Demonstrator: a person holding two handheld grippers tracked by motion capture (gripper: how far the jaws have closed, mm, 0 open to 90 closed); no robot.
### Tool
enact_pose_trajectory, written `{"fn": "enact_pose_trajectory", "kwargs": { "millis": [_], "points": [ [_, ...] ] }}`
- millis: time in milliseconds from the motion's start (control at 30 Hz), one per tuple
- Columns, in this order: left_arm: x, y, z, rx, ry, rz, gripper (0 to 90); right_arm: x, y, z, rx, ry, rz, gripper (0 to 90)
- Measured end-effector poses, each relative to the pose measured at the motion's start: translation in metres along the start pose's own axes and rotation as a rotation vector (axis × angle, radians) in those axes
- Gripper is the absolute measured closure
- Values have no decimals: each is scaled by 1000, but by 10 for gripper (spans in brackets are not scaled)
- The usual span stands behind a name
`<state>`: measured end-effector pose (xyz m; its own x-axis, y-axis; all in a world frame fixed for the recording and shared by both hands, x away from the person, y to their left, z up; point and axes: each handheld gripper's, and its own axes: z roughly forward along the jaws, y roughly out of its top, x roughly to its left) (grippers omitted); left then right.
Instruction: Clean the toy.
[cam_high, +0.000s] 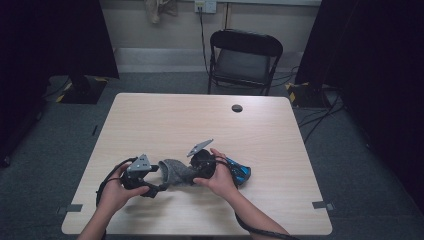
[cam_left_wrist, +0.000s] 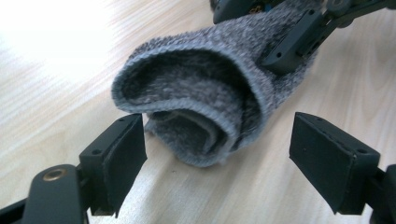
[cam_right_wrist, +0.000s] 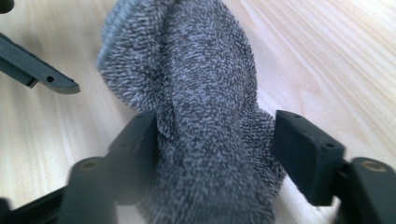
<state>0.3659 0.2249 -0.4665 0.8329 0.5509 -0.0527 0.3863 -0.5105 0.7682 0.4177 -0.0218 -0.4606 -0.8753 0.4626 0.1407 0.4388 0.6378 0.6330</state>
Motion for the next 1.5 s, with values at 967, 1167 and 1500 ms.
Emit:
{"fn": "enact_pose_trajectory", "kwargs": {
  "millis": [967,1167,1500],
  "points": [
    [-13,71,31,-47,-84,170,171,-64,-46,-64,-1,-147,80,193],
    [-15,66,48,-17,-109,166,168,-71,-55,-64,30,-147,84,170],
    [-8,44,68,-8,-118,130,155,-76,-76,-58,39,-153,84,176]
  ]
}}
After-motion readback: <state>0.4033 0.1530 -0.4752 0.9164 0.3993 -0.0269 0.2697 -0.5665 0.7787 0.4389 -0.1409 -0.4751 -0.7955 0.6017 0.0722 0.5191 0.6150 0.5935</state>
